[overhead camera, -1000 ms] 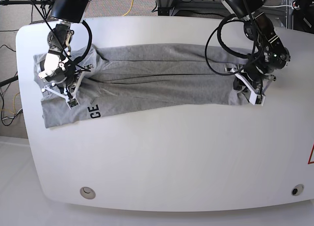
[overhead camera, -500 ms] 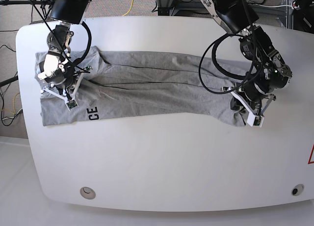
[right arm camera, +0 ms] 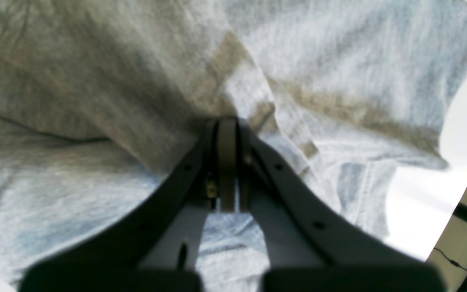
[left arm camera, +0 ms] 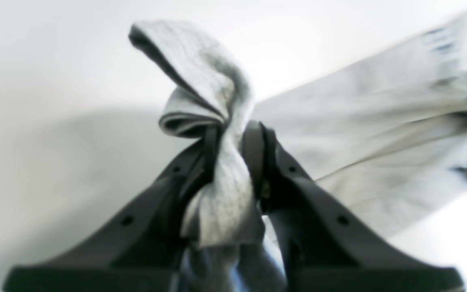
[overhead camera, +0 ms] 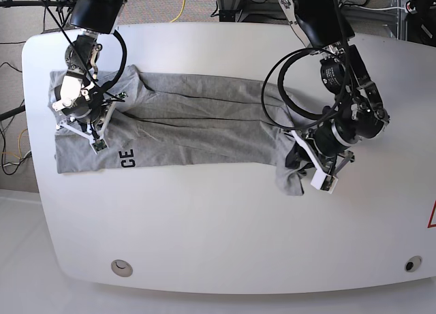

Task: Fold the T-shirt properly
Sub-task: 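Lift the grasped shirt end with the left gripper toward the right gripper, then lay the folded shirt end down over the middle with the left gripper, then open the left gripper and release the folded shirt end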

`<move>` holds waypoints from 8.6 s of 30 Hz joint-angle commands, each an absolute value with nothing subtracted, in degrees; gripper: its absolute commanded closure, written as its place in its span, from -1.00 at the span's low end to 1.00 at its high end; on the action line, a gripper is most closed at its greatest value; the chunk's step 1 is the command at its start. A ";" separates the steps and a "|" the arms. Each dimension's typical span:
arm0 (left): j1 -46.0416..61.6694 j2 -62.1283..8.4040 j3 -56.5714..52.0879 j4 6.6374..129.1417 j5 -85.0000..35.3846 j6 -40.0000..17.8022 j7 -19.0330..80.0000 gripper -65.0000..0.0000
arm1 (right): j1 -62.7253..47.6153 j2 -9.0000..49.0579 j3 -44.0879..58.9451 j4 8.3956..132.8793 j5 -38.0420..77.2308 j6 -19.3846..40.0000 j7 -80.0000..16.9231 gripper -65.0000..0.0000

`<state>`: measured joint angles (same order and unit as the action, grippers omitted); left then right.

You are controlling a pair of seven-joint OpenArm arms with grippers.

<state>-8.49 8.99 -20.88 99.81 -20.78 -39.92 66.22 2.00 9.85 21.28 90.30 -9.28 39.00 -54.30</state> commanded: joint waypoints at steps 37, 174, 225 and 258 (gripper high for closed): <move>-10.68 9.00 14.29 74.15 -28.09 -40.00 36.44 0.99 | 3.03 10.68 21.41 91.30 -9.63 38.90 -53.93 1.00; -8.48 1.98 17.63 75.30 -21.14 -40.00 30.81 -0.25 | 2.95 10.68 21.41 91.03 -9.63 38.90 -53.93 1.00; -9.98 9.00 28.18 74.07 -21.14 -40.00 31.60 1.00 | 2.59 10.68 21.49 91.21 -9.63 38.90 -53.93 1.00; -8.92 9.00 33.63 72.66 -21.23 -40.00 32.13 0.72 | 2.86 10.68 21.49 91.21 -9.63 38.90 -53.93 1.00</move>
